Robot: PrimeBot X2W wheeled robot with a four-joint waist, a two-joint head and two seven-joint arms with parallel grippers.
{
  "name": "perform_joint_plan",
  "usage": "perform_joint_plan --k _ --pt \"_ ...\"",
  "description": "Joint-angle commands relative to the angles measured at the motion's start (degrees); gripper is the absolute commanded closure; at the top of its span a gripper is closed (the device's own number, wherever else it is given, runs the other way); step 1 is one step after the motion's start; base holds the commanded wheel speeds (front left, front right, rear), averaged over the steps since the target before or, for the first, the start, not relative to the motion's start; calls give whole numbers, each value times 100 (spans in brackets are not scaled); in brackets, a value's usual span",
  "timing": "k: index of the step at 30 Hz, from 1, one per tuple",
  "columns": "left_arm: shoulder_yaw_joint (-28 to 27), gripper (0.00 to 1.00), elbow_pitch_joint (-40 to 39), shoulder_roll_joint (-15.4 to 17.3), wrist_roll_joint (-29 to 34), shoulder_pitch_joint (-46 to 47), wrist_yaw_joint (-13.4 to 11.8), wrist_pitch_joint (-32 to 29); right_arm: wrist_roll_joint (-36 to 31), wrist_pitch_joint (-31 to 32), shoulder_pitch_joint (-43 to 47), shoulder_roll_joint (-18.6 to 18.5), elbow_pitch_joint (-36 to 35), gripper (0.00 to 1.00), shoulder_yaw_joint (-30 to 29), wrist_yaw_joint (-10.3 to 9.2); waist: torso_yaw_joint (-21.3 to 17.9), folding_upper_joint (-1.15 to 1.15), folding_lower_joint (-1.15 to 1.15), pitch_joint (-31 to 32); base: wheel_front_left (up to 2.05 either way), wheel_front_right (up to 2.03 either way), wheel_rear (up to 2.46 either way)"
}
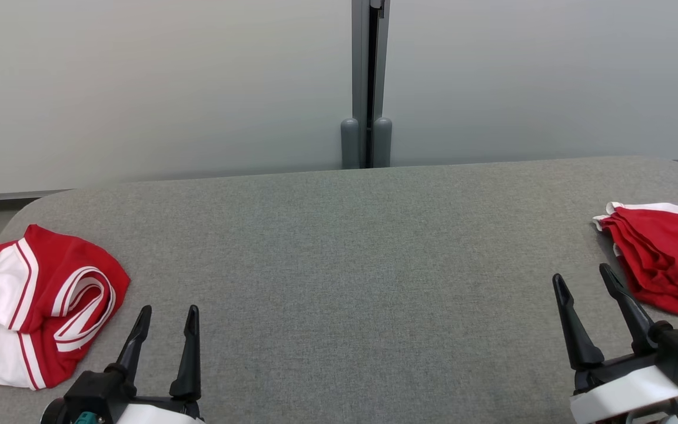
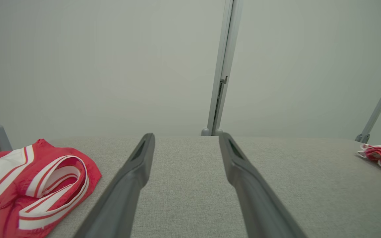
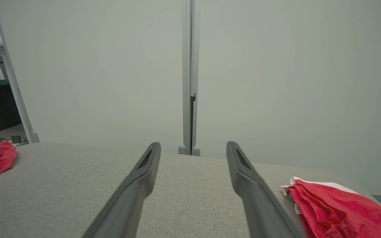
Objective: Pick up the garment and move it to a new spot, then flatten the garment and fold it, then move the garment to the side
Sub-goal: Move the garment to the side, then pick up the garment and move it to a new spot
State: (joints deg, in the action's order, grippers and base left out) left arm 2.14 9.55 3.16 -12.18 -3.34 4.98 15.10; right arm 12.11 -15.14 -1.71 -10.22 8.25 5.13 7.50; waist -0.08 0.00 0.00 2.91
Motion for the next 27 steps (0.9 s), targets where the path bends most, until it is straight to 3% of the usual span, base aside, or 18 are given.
perform_joint_plan --k 1,7,12,27 --pt "-38 0 8 16 39 50 9 7 -21 0 -31 -5 12 0 9 0 -6 0 0 -2 0 0 0" --pt "-72 0 35 -3 83 84 60 7 -5 0 -23 2 56 0 41 0 -3 0 0 -9 0 0 0" --pt "-95 0 41 -5 148 166 84 7 86 0 1 48 105 0 37 0 224 0 0 -44 0 0 0" --pt "-490 0 250 25 323 301 21 5 356 -1 -128 327 447 0 368 1 1773 0 0 -87 0 0 0"
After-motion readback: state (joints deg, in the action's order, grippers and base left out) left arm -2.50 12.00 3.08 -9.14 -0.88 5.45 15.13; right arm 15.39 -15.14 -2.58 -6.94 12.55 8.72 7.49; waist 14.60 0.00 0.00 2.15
